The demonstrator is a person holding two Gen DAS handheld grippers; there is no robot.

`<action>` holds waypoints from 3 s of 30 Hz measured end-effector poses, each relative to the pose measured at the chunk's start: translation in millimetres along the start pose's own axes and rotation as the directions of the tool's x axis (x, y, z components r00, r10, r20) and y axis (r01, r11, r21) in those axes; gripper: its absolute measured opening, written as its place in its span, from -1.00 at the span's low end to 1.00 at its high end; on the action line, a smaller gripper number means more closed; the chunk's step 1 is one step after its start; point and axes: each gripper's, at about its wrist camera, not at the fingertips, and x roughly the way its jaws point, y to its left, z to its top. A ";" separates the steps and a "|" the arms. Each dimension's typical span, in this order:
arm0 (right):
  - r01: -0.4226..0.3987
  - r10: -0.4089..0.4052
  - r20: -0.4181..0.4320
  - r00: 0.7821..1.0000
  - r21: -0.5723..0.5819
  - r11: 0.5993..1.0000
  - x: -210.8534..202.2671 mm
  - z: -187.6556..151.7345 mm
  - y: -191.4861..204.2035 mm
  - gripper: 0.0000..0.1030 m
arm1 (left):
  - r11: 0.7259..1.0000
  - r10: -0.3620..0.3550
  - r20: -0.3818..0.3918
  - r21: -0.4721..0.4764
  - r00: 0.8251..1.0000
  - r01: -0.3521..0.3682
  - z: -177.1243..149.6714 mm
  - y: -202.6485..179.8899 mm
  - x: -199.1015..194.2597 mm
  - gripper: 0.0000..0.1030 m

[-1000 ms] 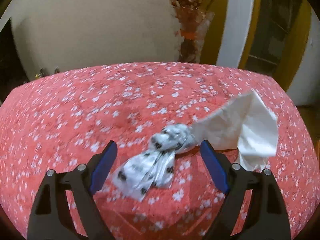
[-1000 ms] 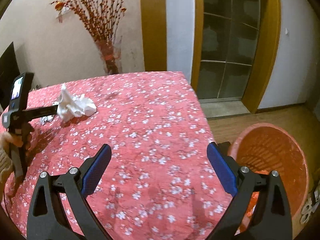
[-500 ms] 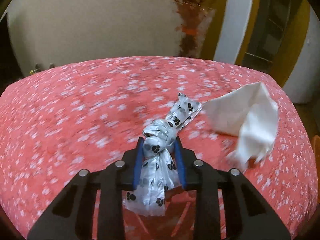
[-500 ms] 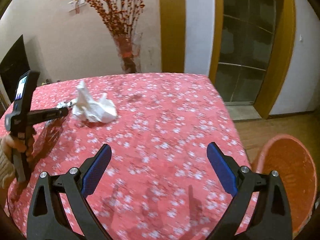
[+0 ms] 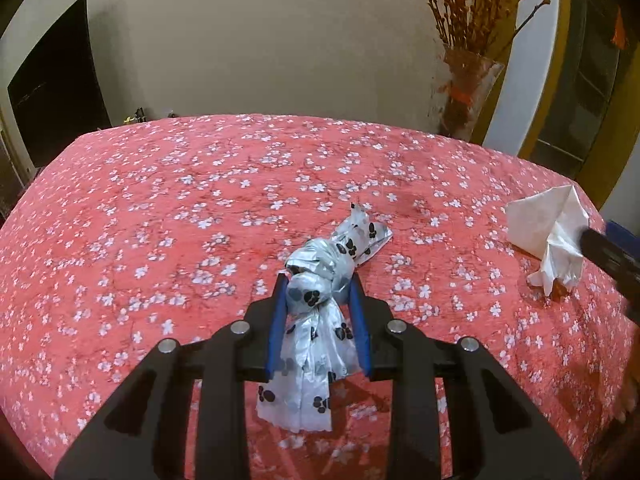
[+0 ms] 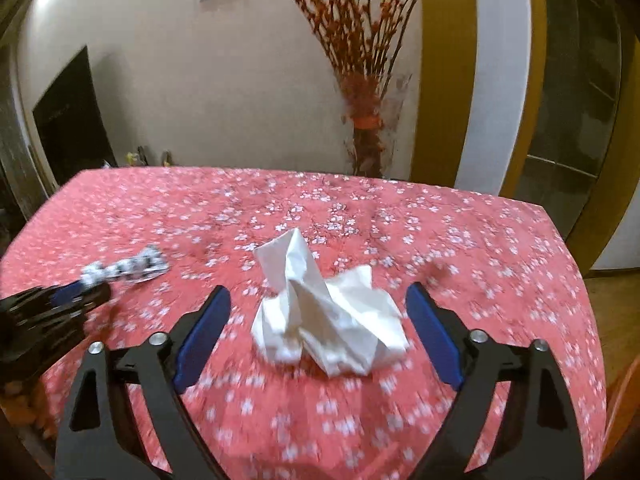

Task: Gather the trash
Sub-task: 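Grasp the crumpled white tissue with the right tool, then carry the paw-print bag and tissue over the orange wastebasket, then open both tools to drop the bag and tissue into the wastebasket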

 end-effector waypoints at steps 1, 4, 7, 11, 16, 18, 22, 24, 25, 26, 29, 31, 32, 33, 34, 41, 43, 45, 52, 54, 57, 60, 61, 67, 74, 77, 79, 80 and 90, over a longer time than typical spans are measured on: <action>0.009 -0.009 -0.017 1.000 -0.001 1.000 4.7 -0.6 0.5 0.46 | 1.000 -0.002 0.001 -0.001 1.000 0.002 -0.4 -0.3 -0.1 -0.42; -0.015 0.016 -0.073 0.997 0.019 1.000 13.7 -7.0 -6.4 0.02 | 1.000 -0.015 -0.002 0.004 1.000 0.015 -3.8 -3.2 -3.6 -0.42; -0.001 0.002 -0.046 0.999 0.037 0.999 -2.3 -16.4 -16.5 -0.36 | 0.999 -0.024 0.002 0.030 1.000 0.024 -8.5 -12.6 -9.7 -0.42; 0.004 -0.001 -0.042 0.999 0.075 0.997 -21.9 -27.5 -34.5 -0.47 | 0.997 -0.058 0.006 0.046 0.998 0.058 -12.0 -28.7 -19.2 -0.42; 0.019 -0.017 -0.023 1.000 0.112 0.994 -53.8 -45.3 -60.0 -0.48 | 0.993 -0.100 0.016 0.071 0.995 0.098 -19.4 -53.2 -36.1 -0.42; 0.030 -0.030 -0.009 1.000 0.127 0.991 -71.4 -51.3 -72.3 -0.48 | 0.990 -0.119 0.018 0.085 0.993 0.117 -23.0 -66.1 -43.8 -0.42; 0.049 -0.053 0.017 0.998 0.165 0.985 -105.3 -64.4 -96.0 -0.48 | 0.981 -0.164 0.026 0.113 0.986 0.160 -30.9 -94.4 -59.9 -0.42; 0.067 -0.074 0.029 0.997 0.182 0.981 -123.0 -71.5 -109.3 -0.48 | 0.974 -0.192 0.028 0.127 0.981 0.187 -33.5 -111.1 -69.7 -0.42; 0.075 -0.083 0.033 0.996 0.191 0.979 -129.4 -73.9 -113.8 -0.48 | 0.971 -0.204 0.028 0.134 0.978 0.199 -35.0 -119.4 -74.6 -0.42; 0.086 -0.096 0.037 0.995 0.202 0.976 -137.8 -77.4 -120.1 -0.48 | 0.968 -0.213 0.028 0.141 0.977 0.207 -36.0 -125.5 -77.9 -0.42; 0.113 -0.127 0.050 0.991 0.224 0.968 -159.8 -87.1 -138.1 -0.48 | 0.957 -0.244 0.030 0.170 0.969 0.236 -40.6 -151.4 -91.4 -0.42; 0.133 -0.152 0.059 0.987 0.242 0.961 -175.7 -95.4 -152.1 -0.48 | 0.948 -0.267 0.031 0.190 0.963 0.256 -43.8 -170.0 -101.6 -0.42; 0.139 -0.158 0.061 0.985 0.250 0.958 -181.0 -98.7 -157.2 -0.48 | 0.943 -0.278 0.030 0.198 0.960 0.267 -45.0 -178.2 -105.6 -0.42; 0.144 -0.166 0.065 0.984 0.263 0.954 -188.2 -103.2 -164.6 -0.48 | 0.936 -0.293 0.028 0.211 0.956 0.281 -47.8 -190.4 -111.5 -0.42; 0.148 -0.172 0.066 0.983 0.271 0.951 -192.9 -106.1 -169.8 -0.48 | 0.932 -0.302 0.027 0.219 0.953 0.289 -49.5 -197.3 -114.4 -0.42; 0.194 -0.234 0.079 0.969 0.342 0.919 -229.7 -135.1 -214.1 -0.48 | 0.886 -0.392 0.011 0.274 0.920 0.374 -66.0 -259.8 -142.1 -0.42; 0.207 -0.251 0.080 0.965 0.360 0.910 -236.3 -142.1 -224.9 -0.48 | 0.868 -0.422 0.005 0.290 0.907 0.403 -71.6 -279.8 -151.1 -0.42; 0.219 -0.268 0.080 0.960 0.385 0.897 -244.9 -149.2 -238.8 -0.48 | 0.850 -0.451 -0.004 0.302 0.893 0.431 -77.4 -298.9 -159.4 -0.42; 0.247 -0.313 0.077 0.947 0.450 0.858 -261.5 -169.6 -273.2 -0.48 | 0.794 -0.520 -0.045 0.343 0.853 0.502 -95.8 -361.9 -173.6 -0.42; 0.253 -0.322 0.073 0.944 0.466 0.848 -263.9 -174.6 -282.9 -0.48 | 0.781 -0.535 -0.062 0.346 0.843 0.520 -100.5 -377.1 -175.2 -0.42; 0.257 -0.330 0.069 0.941 0.487 0.835 -267.8 -181.4 -294.5 -0.48 | 0.764 -0.551 -0.083 0.350 0.831 0.542 -106.8 -396.8 -175.2 -0.42; 0.259 -0.336 0.065 0.940 0.507 0.822 -270.1 -186.4 -305.5 -0.48 | 0.749 -0.563 -0.102 0.357 0.820 0.559 -114.3 -414.2 -175.6 -0.42; 0.259 -0.337 0.065 0.939 0.513 0.819 -271.5 -188.4 -309.3 -0.48 | 0.744 -0.567 -0.108 0.358 0.817 0.564 -116.6 -419.2 -175.4 -0.42; 0.250 -0.340 0.068 0.938 0.545 0.800 -275.4 -197.3 -330.2 -0.47 | 0.719 -0.582 -0.140 0.371 0.801 0.588 -128.1 -451.8 -172.0 -0.42; 0.222 -0.328 0.081 0.941 0.586 0.779 -276.6 -202.1 -355.0 -0.43 | 0.709 -0.580 -0.176 0.372 0.796 0.599 -138.7 -481.8 -162.0 -0.38; 0.200 -0.318 0.089 0.944 0.611 0.766 -275.4 -203.5 -365.5 -0.42 | 0.710 -0.566 -0.201 0.372 0.799 0.597 -144.6 -491.4 -150.0 -0.23; 0.191 -0.308 0.084 0.948 0.621 0.760 -273.0 -204.2 -370.1 -0.37 | 0.714 -0.557 -0.217 0.369 0.802 0.595 -146.2 -493.2 -142.8 -0.13; 0.189 -0.306 0.082 0.949 0.627 0.756 -272.5 -205.4 -372.3 -0.27 | 0.716 -0.553 -0.221 0.369 0.804 0.593 -146.7 -493.9 -140.1 -0.08; 0.242 -0.362 0.085 0.928 0.601 0.762 -286.5 -210.2 -361.8 0.64 | 0.756 -0.507 -0.194 0.368 0.840 0.541 -145.9 -470.8 -132.0 0.31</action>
